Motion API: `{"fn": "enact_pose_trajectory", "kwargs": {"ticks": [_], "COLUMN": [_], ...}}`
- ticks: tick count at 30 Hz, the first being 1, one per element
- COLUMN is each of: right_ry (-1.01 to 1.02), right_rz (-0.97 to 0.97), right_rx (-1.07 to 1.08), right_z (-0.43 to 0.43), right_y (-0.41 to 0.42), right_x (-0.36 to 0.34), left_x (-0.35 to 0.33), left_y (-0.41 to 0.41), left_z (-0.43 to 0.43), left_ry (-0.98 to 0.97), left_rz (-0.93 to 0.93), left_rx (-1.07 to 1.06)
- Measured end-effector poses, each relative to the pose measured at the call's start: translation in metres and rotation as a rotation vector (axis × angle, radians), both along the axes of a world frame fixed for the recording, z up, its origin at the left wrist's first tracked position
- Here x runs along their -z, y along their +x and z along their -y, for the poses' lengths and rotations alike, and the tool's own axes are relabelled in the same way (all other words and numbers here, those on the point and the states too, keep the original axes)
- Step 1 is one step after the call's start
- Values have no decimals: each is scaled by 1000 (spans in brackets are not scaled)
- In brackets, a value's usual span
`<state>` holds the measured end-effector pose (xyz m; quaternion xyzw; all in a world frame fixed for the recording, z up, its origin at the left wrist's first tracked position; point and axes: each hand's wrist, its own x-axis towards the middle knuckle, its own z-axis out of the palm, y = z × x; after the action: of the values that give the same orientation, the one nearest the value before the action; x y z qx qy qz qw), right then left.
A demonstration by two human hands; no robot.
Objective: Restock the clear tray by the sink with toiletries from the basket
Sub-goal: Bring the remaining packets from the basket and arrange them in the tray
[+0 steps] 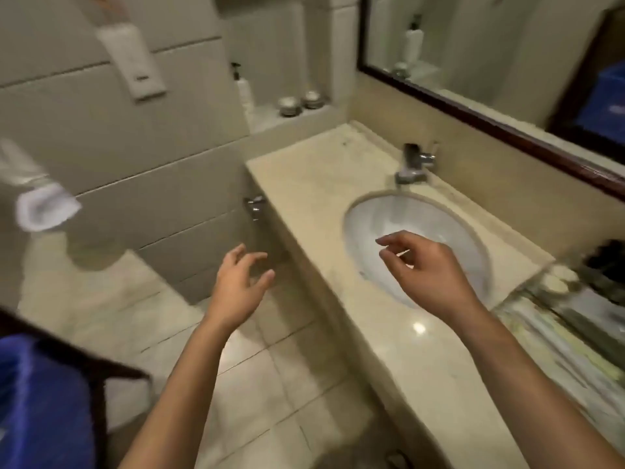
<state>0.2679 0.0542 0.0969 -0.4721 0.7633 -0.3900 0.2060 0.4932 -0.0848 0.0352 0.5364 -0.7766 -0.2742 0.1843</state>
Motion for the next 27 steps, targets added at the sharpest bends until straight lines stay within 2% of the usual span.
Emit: {"fn": "enact_pose_trajectory", "kwargs": {"ticks": [3,8,12,15,19,27], "right_ry": [-39,-63,-9,4,51,113], "right_rz": [-8,-73,-99,-128,-268,-345], "right_rx": [-241,-618,-861,-979,-1113,-1187], "right_z": [41,76,76,79,93,163], "right_y": [101,280,407,474,543,651], "right_x": [-11,-7,-12,-12,-3,26], "left_x": [-13,-12,-11,-8,1,20], "left_y": [130,343,459,515,567,648], "left_z": [-12,-80,-153,-186,-207,-171], "left_ry": [-57,-55,-1,14,49,111], "left_rz": [-30,59,111,112,87,25], "left_rx": [-235,-634,-863,-975,-1100,-1161]}}
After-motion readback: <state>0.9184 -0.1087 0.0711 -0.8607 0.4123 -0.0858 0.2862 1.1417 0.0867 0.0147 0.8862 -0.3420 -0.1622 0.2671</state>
